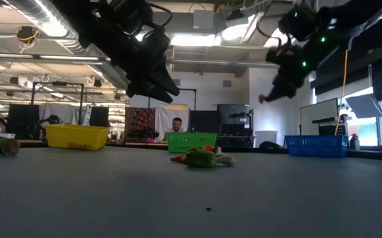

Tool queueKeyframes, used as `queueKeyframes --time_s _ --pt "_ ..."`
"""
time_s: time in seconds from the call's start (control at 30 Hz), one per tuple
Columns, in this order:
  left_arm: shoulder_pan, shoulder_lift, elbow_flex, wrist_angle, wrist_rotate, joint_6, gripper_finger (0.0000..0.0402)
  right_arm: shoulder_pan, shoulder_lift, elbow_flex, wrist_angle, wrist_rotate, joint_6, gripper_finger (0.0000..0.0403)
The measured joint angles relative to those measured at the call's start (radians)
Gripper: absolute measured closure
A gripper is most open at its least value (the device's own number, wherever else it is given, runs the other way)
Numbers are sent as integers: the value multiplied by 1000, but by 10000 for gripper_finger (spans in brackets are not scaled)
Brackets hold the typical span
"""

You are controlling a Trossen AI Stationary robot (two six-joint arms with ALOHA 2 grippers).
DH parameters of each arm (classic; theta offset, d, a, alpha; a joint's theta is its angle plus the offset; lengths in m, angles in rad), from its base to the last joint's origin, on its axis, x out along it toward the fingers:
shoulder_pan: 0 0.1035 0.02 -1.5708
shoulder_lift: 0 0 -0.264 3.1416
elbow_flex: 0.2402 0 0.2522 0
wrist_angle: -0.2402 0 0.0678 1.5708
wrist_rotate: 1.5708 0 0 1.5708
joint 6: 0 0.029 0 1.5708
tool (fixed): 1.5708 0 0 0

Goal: Sort produce into baskets
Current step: Put the red mushroom into the blue basket

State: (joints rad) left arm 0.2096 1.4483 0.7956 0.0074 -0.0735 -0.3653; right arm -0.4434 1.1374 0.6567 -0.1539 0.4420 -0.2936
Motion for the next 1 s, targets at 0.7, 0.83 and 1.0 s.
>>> queueKeyframes --time_s 0.7,0.83,1.0 --pt "0 0 0 5 -13 -28 226 -418 165 -5 -136 -87 261 390" --pt "0 0 0 5 -13 -55 226 -424 166 -5 -157 -87 271 368" --pt "0 0 0 5 -13 -79 226 -421 166 -5 -164 -88 263 289"
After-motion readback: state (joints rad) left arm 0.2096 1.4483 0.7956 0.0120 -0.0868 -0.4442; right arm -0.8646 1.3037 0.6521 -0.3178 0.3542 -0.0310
